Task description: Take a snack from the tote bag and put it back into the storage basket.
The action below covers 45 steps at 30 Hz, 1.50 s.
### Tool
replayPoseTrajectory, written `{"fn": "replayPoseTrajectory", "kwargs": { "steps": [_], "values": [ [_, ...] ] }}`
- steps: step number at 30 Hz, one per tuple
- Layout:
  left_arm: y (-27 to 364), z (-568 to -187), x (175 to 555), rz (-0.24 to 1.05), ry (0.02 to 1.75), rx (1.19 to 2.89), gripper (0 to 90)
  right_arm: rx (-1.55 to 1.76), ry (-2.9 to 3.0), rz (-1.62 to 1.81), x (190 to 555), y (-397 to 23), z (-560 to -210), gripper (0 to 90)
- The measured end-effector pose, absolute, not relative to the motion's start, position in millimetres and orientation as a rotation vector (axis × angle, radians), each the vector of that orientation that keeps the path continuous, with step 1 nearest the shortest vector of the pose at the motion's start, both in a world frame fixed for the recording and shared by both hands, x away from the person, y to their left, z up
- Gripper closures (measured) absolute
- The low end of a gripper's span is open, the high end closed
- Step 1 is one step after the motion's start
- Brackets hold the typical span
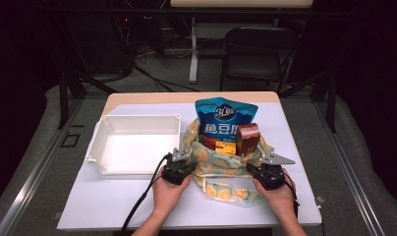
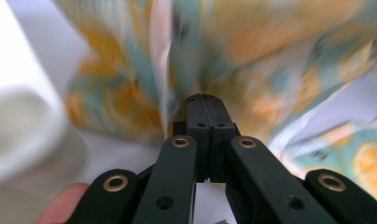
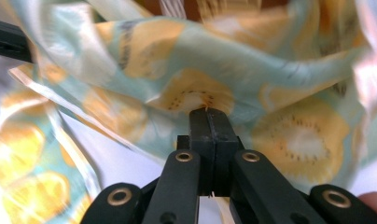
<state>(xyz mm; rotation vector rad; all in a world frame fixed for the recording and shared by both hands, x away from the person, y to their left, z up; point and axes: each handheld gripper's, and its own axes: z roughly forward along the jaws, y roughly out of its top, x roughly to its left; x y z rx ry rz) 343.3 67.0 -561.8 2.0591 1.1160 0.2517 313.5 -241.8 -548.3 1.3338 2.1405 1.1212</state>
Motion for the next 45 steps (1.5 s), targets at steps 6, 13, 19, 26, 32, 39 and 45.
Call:
{"fn": "replayPoseTrajectory", "kwargs": {
  "steps": [6,13,19,26,32,39,45],
  "values": [
    [73,-550,338,0.298,1.086,2.000,90.0,1.384,2.167,1.107,316,-247,-557,88.1],
    [78,-506,326,0.343,0.983,1.838,68.8,1.251,2.132,1.177,299,-248,-542,84.8],
    [63,-485,331,0.352,0.947,1.779,55.5,1.242,2.126,1.174,298,-245,-541,89.9],
    [47,-485,352,0.349,0.902,1.831,73.3,1.228,2.155,1.171,299,-242,-545,90.0],
    [47,-502,362,0.315,0.937,1.966,90.0,1.223,2.163,1.169,299,-239,-546,90.0],
    [62,-506,349,0.334,0.957,1.977,90.0,1.234,2.153,1.175,299,-239,-547,90.0],
    [70,-520,339,0.338,0.997,1.968,90.0,1.236,2.143,1.180,299,-239,-547,89.6]
  ]
}}
